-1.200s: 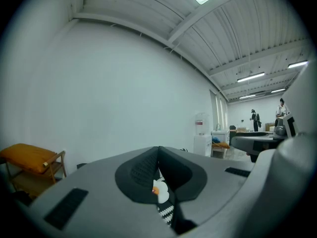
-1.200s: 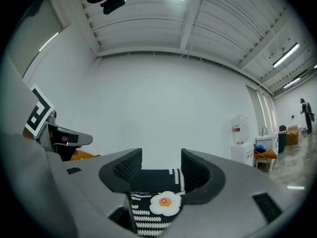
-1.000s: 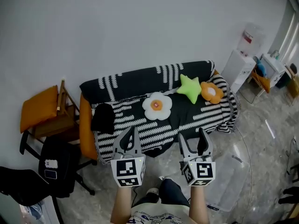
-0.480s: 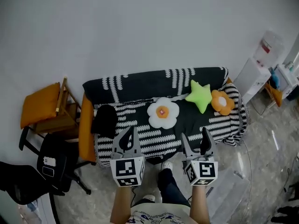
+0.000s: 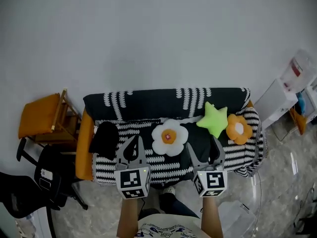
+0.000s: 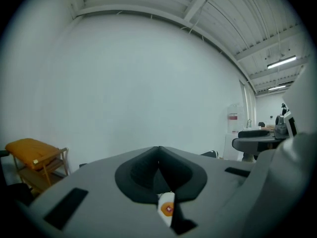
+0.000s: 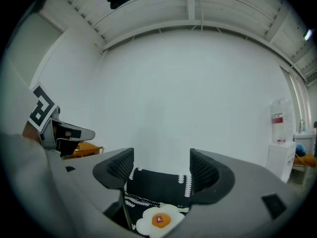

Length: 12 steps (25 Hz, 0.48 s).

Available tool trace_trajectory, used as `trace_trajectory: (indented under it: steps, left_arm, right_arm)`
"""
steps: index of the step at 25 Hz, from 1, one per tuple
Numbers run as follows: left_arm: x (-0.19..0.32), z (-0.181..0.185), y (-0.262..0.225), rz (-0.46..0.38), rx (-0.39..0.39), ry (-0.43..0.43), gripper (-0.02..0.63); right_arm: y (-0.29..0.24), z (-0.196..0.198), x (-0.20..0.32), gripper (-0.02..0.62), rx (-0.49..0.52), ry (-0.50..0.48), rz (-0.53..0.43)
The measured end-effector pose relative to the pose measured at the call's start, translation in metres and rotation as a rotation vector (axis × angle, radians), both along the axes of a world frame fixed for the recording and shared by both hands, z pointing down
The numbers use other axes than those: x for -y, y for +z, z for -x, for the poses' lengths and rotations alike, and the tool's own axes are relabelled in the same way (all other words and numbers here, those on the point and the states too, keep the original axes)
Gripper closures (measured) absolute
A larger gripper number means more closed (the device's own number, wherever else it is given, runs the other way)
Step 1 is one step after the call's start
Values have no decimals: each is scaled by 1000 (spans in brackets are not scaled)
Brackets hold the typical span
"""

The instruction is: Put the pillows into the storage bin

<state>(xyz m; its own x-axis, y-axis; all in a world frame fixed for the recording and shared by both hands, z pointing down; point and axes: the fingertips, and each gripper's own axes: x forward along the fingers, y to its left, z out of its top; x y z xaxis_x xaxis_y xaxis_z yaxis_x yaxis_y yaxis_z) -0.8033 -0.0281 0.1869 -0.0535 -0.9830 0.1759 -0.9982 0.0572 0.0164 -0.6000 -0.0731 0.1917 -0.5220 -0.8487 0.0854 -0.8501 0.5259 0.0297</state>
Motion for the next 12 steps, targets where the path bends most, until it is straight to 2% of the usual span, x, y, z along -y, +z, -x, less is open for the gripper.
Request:
trace_trajectory:
  steps: [6,12]
  left_arm:
    - [49,5,19,48,-8,-48,592]
    - [81,22,41,103,-16,-84,592]
  right_arm:
    - [22,10,60,239,-6,-56,52]
    - [53,34,98,238,-22,-113,120]
